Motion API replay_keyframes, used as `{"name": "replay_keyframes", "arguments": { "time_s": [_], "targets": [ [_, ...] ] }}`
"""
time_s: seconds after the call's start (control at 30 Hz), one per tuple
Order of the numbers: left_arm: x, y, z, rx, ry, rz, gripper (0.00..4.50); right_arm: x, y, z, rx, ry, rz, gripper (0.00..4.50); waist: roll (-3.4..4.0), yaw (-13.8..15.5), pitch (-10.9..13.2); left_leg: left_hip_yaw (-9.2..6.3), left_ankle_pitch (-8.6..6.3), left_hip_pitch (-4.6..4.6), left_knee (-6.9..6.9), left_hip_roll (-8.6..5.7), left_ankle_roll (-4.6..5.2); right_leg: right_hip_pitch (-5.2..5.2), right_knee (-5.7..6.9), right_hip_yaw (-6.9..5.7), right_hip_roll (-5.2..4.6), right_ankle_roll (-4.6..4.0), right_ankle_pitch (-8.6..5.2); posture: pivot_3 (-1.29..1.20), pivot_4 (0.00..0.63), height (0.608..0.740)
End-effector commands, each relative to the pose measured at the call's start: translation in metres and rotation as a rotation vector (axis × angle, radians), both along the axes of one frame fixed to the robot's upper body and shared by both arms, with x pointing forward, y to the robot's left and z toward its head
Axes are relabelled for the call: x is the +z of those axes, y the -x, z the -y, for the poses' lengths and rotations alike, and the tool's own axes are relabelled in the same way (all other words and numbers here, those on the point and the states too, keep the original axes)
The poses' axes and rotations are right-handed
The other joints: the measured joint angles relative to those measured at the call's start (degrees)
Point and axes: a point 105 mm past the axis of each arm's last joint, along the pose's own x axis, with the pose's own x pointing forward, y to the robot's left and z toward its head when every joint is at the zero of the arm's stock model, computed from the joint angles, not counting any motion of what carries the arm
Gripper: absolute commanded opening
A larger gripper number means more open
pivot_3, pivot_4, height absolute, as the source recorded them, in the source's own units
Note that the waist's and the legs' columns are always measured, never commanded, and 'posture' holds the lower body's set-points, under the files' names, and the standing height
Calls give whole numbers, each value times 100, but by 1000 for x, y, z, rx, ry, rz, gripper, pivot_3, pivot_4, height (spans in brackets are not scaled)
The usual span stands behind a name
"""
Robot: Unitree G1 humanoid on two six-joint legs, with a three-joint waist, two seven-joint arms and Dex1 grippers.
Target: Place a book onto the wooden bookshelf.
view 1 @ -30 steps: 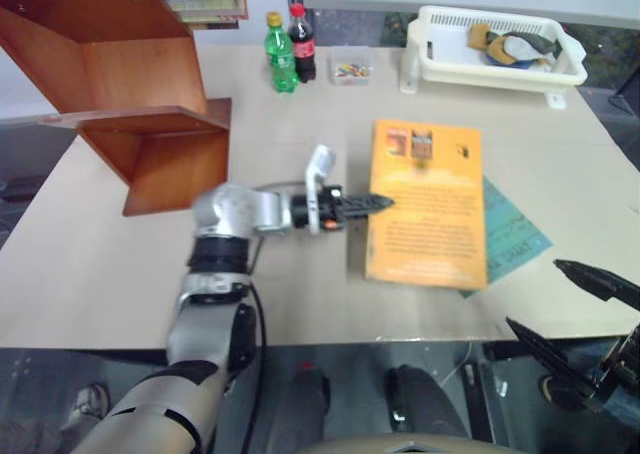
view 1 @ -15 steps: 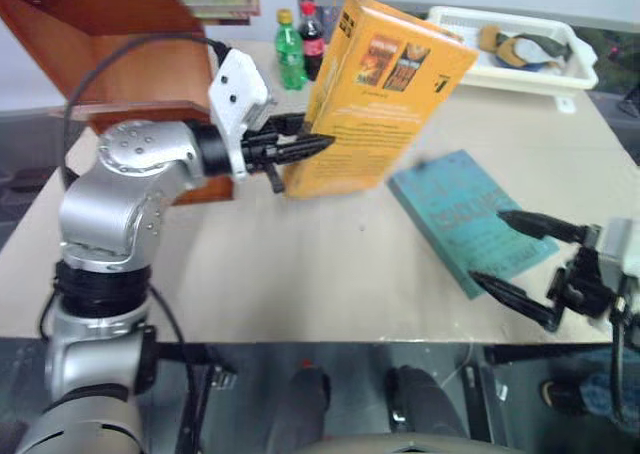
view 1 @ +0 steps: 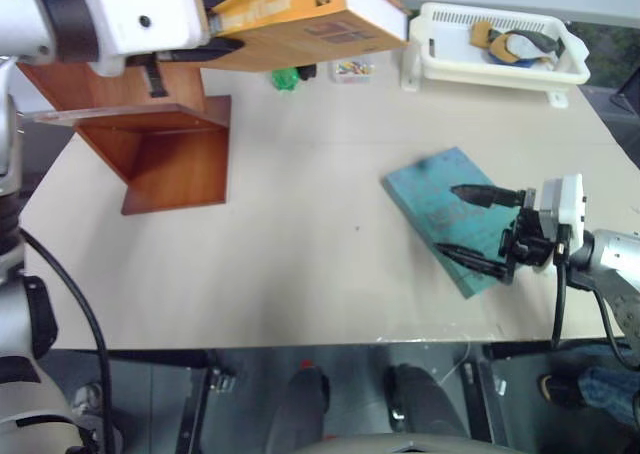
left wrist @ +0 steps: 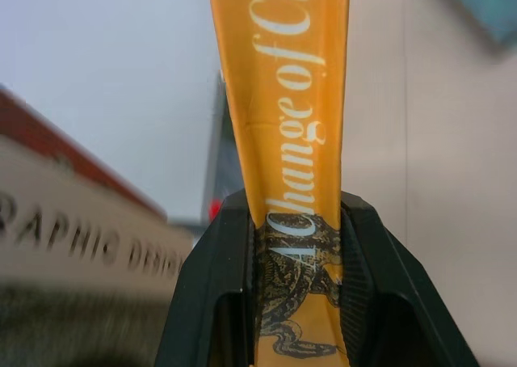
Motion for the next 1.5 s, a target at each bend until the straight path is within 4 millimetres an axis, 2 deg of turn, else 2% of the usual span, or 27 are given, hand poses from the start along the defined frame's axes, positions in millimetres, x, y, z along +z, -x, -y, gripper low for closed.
{"name": "replay_keyframes", "arguments": {
  "time_s": [0.03,0.17,0.27,0.43,0.47,0.53,0.63,0.73,1.0,1.1,1.13,1.17,1.23,1.27,1.43,1.5],
  "targets": [
    [24,9,-21,121,-16,40,783,4,-3,-5,35,-4,47,4500,0,7,1,-2,0,0,0,3,0,-1,2,-2,3,0,0,0,150,740],
    [38,14,-41,228,-42,43,783,5,-8,-11,54,-17,62,4500,-17,26,15,-1,0,-9,5,4,0,-3,1,-3,2,1,0,0,150,740],
    [31,11,-64,323,-87,14,783,4,-11,-12,60,-19,66,4500,-14,25,16,3,-1,-5,4,3,1,-3,2,0,0,1,0,0,150,740],
    [-14,4,-113,470,-157,-127,783,6,-16,-19,66,-24,92,4500,-10,0,17,5,-1,5,2,7,1,-5,19,0,2,-1,0,0,150,740],
    [-25,3,-127,508,-183,-147,783,11,-21,-22,56,-34,107,4500,-10,-13,18,8,-1,6,4,12,1,-5,19,1,7,-1,1,0,150,740],
    [-40,3,-142,537,-186,-179,783,20,-27,-26,46,-46,141,4500,-14,-119,16,9,-1,5,8,19,1,-5,19,2,10,-1,1,0,150,740],
    [-52,1,-154,560,-191,-192,783,40,-32,-31,45,-94,196,4500,-7,-193,14,27,-1,18,6,19,2,-7,25,20,10,-1,2,0,150,740],
    [-57,0,-158,566,-175,-192,783,54,-32,-34,48,-133,223,4500,16,-233,11,26,-1,29,2,27,2,-7,38,23,22,-2,1,0,150,740],
    [-64,-6,-159,553,-122,-182,783,54,-33,-35,42,-139,220,4500,22,-261,12,54,-1,72,2,41,2,-6,84,61,47,-2,-1,0,150,740],
    [-65,-4,-161,548,-129,-190,2169,53,-33,-33,39,-141,215,4500,23,-266,13,70,-1,89,2,42,2,-5,107,83,52,16,-14,0,150,740],
    [-63,-2,-162,549,-127,-177,2810,53,-34,-32,38,-141,213,4500,23,-268,13,73,-1,91,2,45,2,-6,108,89,58,17,-14,0,150,740],
    [-59,-1,-162,546,-130,-160,3177,53,-34,-31,37,-140,210,4500,22,-264,13,74,-1,91,2,47,2,-6,109,90,60,17,-14,0,150,740],
    [-50,5,-160,528,-120,-125,4198,52,-34,-30,37,-137,202,4500,21,-251,14,74,-1,83,3,50,2,-12,105,90,62,15,-13,0,150,740],
    [-46,9,-157,508,-114,-114,4398,51,-35,-29,37,-134,198,4500,20,-253,14,75,-1,76,4,50,2,-18,105,91,61,11,-11,0,150,740],
    [-24,32,-143,424,-35,-38,4398,46,-36,-25,45,-119,166,4500,12,-235,12,75,-1,-15,16,42,1,-98,109,86,43,-8,3,0,150,740],
    [-13,43,-131,358,81,27,4398,42,-36,-24,43,-100,143,4500,12,-222,13,77,-1,-19,15,41,1,-101,104,83,35,-8,3,0,150,740]
  ]
}}
